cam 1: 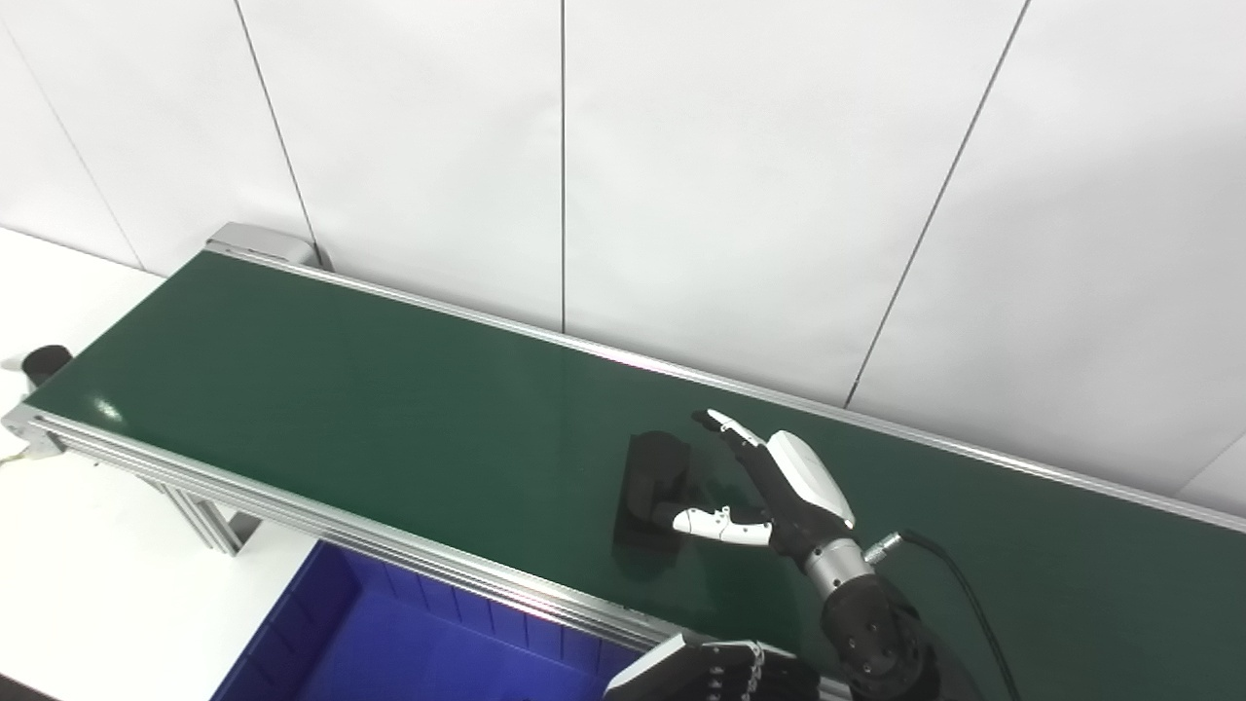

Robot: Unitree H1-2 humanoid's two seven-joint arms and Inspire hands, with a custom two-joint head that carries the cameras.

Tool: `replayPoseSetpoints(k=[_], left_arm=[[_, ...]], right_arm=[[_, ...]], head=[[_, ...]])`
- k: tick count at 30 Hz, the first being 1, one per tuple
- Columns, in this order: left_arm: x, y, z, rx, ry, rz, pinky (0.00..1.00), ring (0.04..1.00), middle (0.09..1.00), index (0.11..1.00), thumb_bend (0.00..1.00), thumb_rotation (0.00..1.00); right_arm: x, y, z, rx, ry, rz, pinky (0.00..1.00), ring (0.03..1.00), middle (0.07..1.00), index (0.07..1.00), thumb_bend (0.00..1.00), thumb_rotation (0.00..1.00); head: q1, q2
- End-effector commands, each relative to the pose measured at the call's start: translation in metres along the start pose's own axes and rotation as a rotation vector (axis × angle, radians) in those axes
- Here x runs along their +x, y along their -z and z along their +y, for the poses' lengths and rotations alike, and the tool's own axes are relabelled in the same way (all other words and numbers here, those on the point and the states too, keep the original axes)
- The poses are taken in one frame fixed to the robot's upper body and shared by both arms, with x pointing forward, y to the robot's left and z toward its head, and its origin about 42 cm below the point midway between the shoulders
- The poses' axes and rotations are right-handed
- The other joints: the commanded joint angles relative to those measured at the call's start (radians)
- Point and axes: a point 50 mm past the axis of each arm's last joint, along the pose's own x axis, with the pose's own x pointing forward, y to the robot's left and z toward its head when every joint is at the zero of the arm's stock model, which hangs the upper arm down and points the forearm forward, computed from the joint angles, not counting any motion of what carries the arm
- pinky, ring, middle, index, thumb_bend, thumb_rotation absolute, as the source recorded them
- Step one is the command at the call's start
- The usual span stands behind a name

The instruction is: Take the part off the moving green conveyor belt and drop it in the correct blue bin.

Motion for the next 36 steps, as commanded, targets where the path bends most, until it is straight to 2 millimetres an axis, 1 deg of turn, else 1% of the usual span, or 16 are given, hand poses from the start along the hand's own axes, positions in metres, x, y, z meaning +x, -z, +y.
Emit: replayPoseSetpoints(k=[1,10,17,20,22,23,24,26,28,29,30,31,33,36], left_arm=[[0.010,-0.012,-0.002,0.021,0.017,-0.065,0.78,0.765,0.744,0.742,1.00,0.24],[0.008,-0.014,-0.002,0.018,0.019,-0.065,0.77,0.762,0.742,0.740,1.00,0.24],[0.007,-0.015,-0.002,0.013,0.012,-0.065,0.78,0.762,0.741,0.735,1.00,0.25],[0.006,-0.015,-0.002,0.014,0.012,-0.067,0.78,0.766,0.744,0.738,1.00,0.24],[0.005,-0.015,-0.001,0.015,0.013,-0.072,0.78,0.768,0.746,0.740,1.00,0.24],[0.005,-0.015,-0.001,0.017,0.012,-0.071,0.78,0.768,0.746,0.740,1.00,0.24],[0.005,-0.015,-0.001,0.016,0.010,-0.070,0.78,0.768,0.746,0.740,1.00,0.24],[0.004,-0.015,-0.001,0.013,0.007,-0.067,0.79,0.770,0.747,0.740,1.00,0.24],[0.004,-0.015,0.000,0.011,0.005,-0.065,0.79,0.771,0.748,0.740,1.00,0.24],[0.003,-0.015,0.000,0.011,0.005,-0.063,0.79,0.772,0.748,0.740,1.00,0.24],[0.003,-0.015,0.000,0.009,0.004,-0.063,0.79,0.772,0.748,0.740,1.00,0.24],[0.003,-0.016,0.000,0.008,0.003,-0.063,0.79,0.771,0.748,0.739,1.00,0.25],[0.003,-0.016,0.000,0.006,0.001,-0.060,0.79,0.773,0.749,0.739,1.00,0.25],[0.002,-0.016,0.001,0.008,-0.001,-0.059,0.79,0.774,0.750,0.739,1.00,0.25]], right_arm=[[0.011,-0.021,-0.013,-0.019,0.041,-0.085,0.85,0.914,0.908,0.908,0.77,0.57],[0.012,-0.014,-0.002,-0.049,0.021,-0.063,0.82,0.887,0.896,0.900,0.79,0.53],[0.012,-0.009,0.003,-0.073,0.029,-0.065,0.79,0.858,0.880,0.886,0.79,0.46],[0.010,-0.005,0.003,-0.079,0.046,-0.068,0.78,0.848,0.868,0.870,0.79,0.41],[0.009,-0.003,0.004,-0.095,0.065,-0.071,0.75,0.822,0.844,0.845,0.78,0.33],[0.009,-0.002,0.004,-0.101,0.075,-0.071,0.74,0.814,0.835,0.838,0.77,0.31],[0.008,-0.001,0.004,-0.104,0.093,-0.076,0.73,0.802,0.820,0.825,0.76,0.28],[0.008,0.000,0.003,-0.112,0.133,-0.091,0.66,0.715,0.716,0.722,0.71,0.08],[0.008,0.001,0.003,-0.110,0.165,-0.099,0.65,0.694,0.689,0.697,0.70,0.04],[0.008,0.002,0.003,-0.105,0.178,-0.101,0.62,0.650,0.599,0.590,0.61,0.02],[0.008,0.001,0.003,-0.104,0.193,-0.101,0.60,0.627,0.553,0.536,0.57,0.01],[0.008,0.001,0.003,-0.104,0.203,-0.101,0.57,0.589,0.516,0.511,0.54,0.00],[0.008,-0.001,0.001,-0.103,0.218,-0.103,0.55,0.571,0.499,0.491,0.53,0.00],[0.007,-0.003,-0.002,-0.104,0.232,-0.112,0.54,0.558,0.492,0.493,0.52,0.00]], head=[[-0.001,0.002],[-0.004,0.013],[-0.007,0.017],[-0.012,0.023],[-0.013,0.024],[-0.013,0.025],[-0.013,0.025],[-0.014,0.025],[-0.015,0.026],[-0.015,0.026],[-0.016,0.027],[-0.016,0.027],[-0.017,0.028],[-0.019,0.028]])
